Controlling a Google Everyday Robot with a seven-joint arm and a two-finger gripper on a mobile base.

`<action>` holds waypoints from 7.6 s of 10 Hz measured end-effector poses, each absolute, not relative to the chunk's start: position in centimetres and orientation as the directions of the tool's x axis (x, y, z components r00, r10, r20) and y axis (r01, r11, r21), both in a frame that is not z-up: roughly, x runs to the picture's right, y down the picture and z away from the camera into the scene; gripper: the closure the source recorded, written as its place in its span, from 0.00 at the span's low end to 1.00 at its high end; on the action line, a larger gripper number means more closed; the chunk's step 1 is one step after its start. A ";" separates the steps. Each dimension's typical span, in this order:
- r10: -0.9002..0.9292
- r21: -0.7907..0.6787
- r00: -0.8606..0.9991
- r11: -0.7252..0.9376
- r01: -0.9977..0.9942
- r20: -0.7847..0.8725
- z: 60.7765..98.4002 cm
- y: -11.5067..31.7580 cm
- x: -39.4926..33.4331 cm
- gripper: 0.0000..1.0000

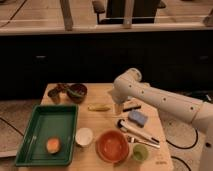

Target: Place banana in table surface

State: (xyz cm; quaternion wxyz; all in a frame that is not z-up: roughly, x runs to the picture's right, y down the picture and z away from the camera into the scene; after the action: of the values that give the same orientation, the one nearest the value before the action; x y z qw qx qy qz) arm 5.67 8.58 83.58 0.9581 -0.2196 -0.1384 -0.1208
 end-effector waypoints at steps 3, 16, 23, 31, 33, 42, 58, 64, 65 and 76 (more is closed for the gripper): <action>-0.155 -0.393 0.930 0.874 0.286 0.332 84.8 8.5 5.6 0.20; -0.170 -0.422 0.909 0.843 0.334 0.380 87.6 9.1 4.0 0.20; -0.170 -0.441 0.905 0.828 0.345 0.389 88.5 9.4 3.7 0.20; -0.169 -0.461 0.905 0.815 0.351 0.391 89.0 9.5 4.1 0.20; -0.170 -0.466 0.903 0.810 0.356 0.393 89.1 9.6 4.1 0.20; -0.171 -0.478 0.902 0.800 0.361 0.396 89.5 9.6 4.4 0.20; -0.169 -0.475 0.855 0.771 0.424 0.490 92.2 11.3 -0.3 0.22; -0.173 -0.483 0.838 0.749 0.452 0.517 92.8 11.8 -1.3 0.81; -0.173 -0.482 0.836 0.749 0.455 0.521 92.9 11.9 -1.4 0.95; -0.193 -0.450 0.817 0.755 0.478 0.544 91.2 10.0 -0.8 1.00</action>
State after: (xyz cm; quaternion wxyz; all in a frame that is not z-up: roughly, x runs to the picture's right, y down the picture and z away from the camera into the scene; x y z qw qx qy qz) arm -0.78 10.03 91.21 0.9055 -0.2973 -0.2395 -0.1851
